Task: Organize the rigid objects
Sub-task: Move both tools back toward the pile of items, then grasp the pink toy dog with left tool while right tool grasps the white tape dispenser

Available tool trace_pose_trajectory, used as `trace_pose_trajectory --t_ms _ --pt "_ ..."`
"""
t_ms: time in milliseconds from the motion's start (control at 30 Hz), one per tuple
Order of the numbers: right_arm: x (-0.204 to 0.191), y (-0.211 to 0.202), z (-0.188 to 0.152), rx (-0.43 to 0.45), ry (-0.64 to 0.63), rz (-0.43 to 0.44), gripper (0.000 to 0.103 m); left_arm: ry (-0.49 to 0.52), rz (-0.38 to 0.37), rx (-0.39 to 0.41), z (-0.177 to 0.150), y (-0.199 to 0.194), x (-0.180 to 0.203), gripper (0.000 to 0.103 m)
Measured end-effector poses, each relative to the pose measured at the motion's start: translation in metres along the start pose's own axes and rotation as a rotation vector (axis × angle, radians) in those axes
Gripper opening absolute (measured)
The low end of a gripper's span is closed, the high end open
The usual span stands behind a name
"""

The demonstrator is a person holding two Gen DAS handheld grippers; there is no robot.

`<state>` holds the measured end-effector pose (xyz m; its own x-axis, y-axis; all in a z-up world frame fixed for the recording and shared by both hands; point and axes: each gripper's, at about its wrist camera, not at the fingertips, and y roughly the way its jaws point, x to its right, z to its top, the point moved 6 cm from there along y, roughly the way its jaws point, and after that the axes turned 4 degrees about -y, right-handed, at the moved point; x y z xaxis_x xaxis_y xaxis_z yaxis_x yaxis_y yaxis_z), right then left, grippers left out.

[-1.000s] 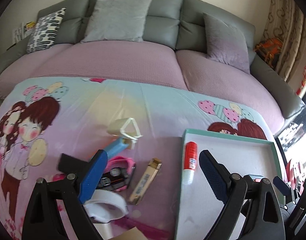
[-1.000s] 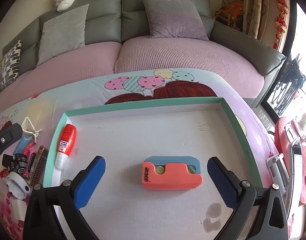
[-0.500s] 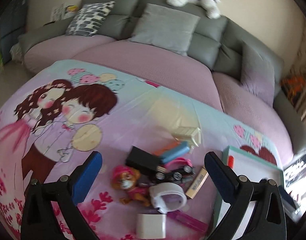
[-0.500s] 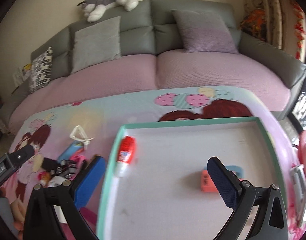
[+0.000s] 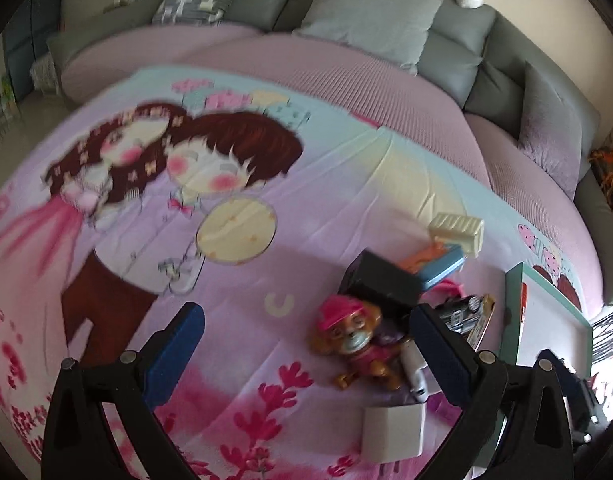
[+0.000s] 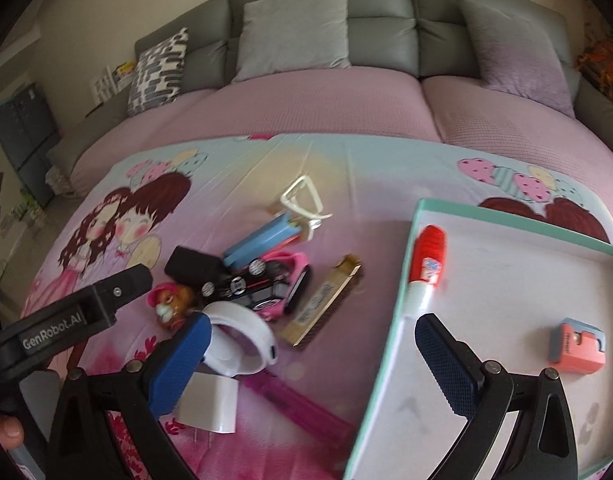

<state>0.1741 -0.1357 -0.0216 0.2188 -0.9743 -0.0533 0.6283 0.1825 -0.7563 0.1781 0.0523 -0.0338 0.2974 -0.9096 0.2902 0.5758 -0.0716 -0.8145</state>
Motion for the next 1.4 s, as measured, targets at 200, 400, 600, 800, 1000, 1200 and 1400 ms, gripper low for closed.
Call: trace_pose_trajectory --t_ms 200,400,600,800,1000,1200,1400 --pt "-0.022 0.013 -0.006 -0.034 -0.029 0.036 0.103 -0.005 0.034 -0.043 -0.004 0.011 -0.017 0.102" --pt "-0.045 0.024 -0.012 -0.050 -0.076 0.062 0.103 -0.022 0.014 -0.092 -0.008 0.018 -0.021 0.102" --pt "-0.049 0.029 -0.013 -0.044 -0.058 0.084 0.094 -0.029 0.006 -0.117 -0.010 0.023 -0.024 0.102" --pt "-0.041 0.032 -0.013 -0.032 -0.027 0.066 0.082 -0.039 -0.026 -0.135 -0.012 0.025 -0.021 0.102" --pt "-0.039 0.029 -0.013 -0.046 -0.028 0.080 0.065 -0.022 -0.043 -0.145 -0.013 0.027 -0.011 0.102" --pt "-0.029 0.022 -0.013 -0.054 0.014 0.112 0.062 -0.006 -0.049 -0.151 -0.014 0.029 -0.003 0.102" --pt "-0.008 0.008 -0.008 -0.032 0.058 0.079 0.062 0.009 -0.032 -0.158 -0.017 0.033 0.002 0.102"
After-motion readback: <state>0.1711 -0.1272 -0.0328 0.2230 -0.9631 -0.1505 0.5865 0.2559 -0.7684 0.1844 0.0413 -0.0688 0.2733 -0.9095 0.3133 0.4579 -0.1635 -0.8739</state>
